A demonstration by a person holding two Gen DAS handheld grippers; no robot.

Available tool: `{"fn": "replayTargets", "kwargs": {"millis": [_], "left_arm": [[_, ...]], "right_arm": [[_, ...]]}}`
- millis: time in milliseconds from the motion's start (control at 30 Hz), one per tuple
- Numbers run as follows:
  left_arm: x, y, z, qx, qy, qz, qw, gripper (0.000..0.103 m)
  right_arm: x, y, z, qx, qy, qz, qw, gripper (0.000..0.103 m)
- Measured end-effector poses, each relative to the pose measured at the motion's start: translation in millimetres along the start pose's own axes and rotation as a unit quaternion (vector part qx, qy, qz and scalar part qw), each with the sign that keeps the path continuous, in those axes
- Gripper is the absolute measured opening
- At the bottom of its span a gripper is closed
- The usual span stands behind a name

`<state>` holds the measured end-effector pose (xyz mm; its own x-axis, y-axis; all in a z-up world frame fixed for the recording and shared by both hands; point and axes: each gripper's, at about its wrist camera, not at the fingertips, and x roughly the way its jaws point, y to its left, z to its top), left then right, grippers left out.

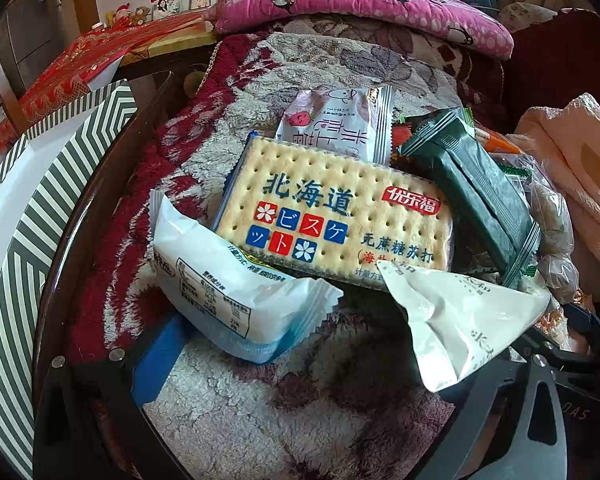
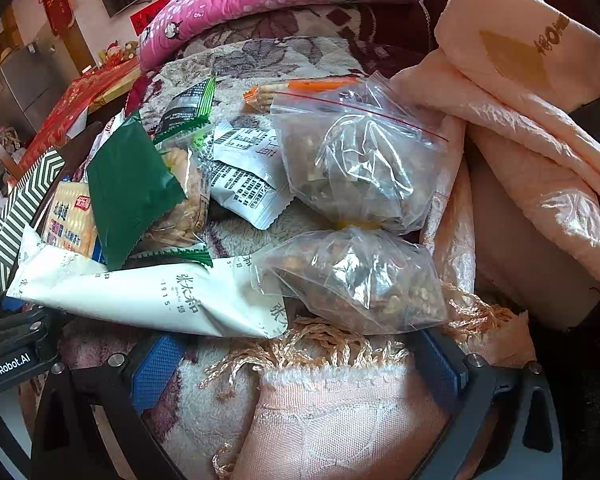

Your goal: Organize snacks

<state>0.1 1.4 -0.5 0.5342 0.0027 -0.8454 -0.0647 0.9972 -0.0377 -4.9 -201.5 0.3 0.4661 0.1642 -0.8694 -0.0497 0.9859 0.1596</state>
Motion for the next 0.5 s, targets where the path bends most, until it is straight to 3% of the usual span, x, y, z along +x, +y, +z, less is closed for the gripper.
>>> {"fn": "replayTargets", "kwargs": {"millis": [500], "left_arm": [[-7.1, 2.3, -3.9, 0.006, 0.007, 0.003, 1.0, 0.103]], "right_arm": [[-2.0, -1.7, 2.3, -0.003, 0.014, -0.001, 1.0, 0.102]]}}
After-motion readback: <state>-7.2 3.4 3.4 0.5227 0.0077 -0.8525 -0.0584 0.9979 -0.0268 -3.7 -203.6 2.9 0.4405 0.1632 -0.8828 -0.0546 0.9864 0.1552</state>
